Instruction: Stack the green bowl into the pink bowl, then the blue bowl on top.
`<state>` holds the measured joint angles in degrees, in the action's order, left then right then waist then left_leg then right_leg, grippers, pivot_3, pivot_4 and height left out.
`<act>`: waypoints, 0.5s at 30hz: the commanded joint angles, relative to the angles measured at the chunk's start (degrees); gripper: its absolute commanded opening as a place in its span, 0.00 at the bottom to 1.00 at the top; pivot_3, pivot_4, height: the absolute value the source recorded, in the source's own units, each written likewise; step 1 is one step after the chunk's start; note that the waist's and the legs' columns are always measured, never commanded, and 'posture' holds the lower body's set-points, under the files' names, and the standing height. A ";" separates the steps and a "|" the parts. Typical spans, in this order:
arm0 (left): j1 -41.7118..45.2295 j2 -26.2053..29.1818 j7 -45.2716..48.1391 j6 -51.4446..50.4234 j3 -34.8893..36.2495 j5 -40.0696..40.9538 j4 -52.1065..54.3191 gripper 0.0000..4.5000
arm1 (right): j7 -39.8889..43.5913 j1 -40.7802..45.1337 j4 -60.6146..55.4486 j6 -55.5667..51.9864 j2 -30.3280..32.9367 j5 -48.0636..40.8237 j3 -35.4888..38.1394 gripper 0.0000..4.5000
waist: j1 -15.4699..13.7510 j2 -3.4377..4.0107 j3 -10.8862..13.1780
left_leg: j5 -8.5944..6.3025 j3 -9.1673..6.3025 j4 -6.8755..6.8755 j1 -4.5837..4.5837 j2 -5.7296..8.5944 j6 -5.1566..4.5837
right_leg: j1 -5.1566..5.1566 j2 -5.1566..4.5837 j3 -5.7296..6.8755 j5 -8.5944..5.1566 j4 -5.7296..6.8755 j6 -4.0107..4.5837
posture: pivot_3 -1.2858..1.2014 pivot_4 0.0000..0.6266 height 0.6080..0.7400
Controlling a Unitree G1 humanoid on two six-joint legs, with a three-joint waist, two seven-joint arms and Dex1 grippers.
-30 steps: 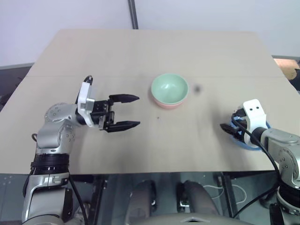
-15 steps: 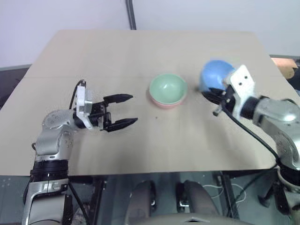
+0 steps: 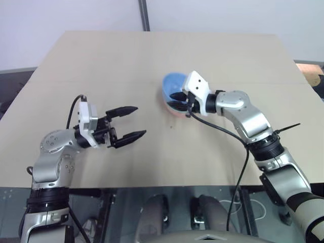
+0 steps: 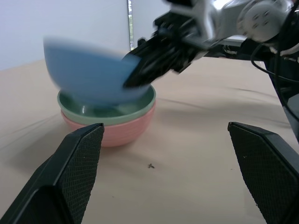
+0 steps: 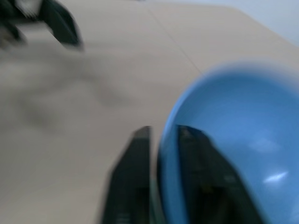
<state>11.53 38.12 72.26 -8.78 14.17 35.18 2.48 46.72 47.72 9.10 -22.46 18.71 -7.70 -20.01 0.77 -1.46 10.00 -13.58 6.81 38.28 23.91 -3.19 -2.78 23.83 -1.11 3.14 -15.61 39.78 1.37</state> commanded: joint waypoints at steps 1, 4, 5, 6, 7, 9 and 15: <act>-1.39 1.18 -1.95 -1.02 3.07 2.08 4.06 1.00 | -0.28 1.16 -1.71 3.05 0.40 1.02 2.18 0.67 | 0.12 0.01 0.01 | 0.00 0.00 0.00 0.00 0.00 0.00 | 0.00 0.00 0.00 0.00 0.00 0.00 | 0.52 0.24 1.00; -2.98 1.50 -4.29 -4.63 3.79 3.88 6.05 1.00 | 0.21 -1.00 -8.50 -0.22 1.75 -1.31 4.70 0.79 | 0.22 0.02 0.01 | 0.01 -0.02 -0.04 -0.02 -0.04 0.02 | 0.02 0.01 0.00 0.00 0.05 0.01 | 0.52 0.24 1.00; -3.33 1.56 -5.33 -5.14 3.87 3.73 6.68 1.00 | 0.27 -1.97 -11.04 -0.92 2.26 -2.36 5.83 0.79 | 0.18 0.02 0.01 | 0.01 -0.02 -0.05 -0.03 -0.04 0.02 | 0.02 0.01 0.00 0.00 0.05 0.01 | 0.52 0.24 1.00; -3.76 1.64 -6.34 -5.43 3.95 3.40 7.31 1.00 | -0.18 -3.42 -14.36 -2.08 2.67 -3.91 7.69 0.79 | 0.17 0.02 0.01 | 0.01 -0.04 -0.06 -0.03 -0.04 0.02 | 0.01 0.01 0.01 0.00 0.03 0.01 | 0.52 0.24 1.00; -4.09 1.59 -7.44 -5.58 4.16 3.09 7.81 1.00 | -0.48 -4.87 -17.43 -3.04 3.29 -5.16 9.26 0.79 | 0.09 0.01 0.01 | 0.00 -0.04 -0.06 -0.03 -0.04 0.02 | 0.01 -0.01 0.01 0.00 0.02 0.01 | 0.52 0.24 1.00; -3.99 0.97 -10.62 -5.09 4.89 2.07 8.15 1.00 | -0.69 -8.83 -23.63 -4.40 5.01 -7.92 12.98 0.79 | -0.22 0.01 0.01 | 0.00 -0.07 -0.07 -0.02 -0.02 0.02 | -0.02 -0.02 0.03 0.00 -0.01 0.01 | 0.52 0.24 1.00; -6.31 2.32 -13.40 -10.15 7.04 5.55 11.36 1.00 | 0.38 -24.94 -34.27 -11.57 14.50 -15.64 25.56 0.99 | -0.24 0.00 0.00 | -0.01 -0.10 -0.05 -0.06 -0.01 0.01 | -0.07 -0.08 0.06 0.00 -0.02 -0.01 | 0.52 0.24 1.00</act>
<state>5.57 39.63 59.96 -19.39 19.42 40.64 10.81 46.92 25.05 -22.35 -34.41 31.77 -22.77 2.03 0.53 -1.46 10.00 -13.59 6.70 38.21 23.85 -3.19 -2.76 23.75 -1.19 3.22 -15.62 39.73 1.37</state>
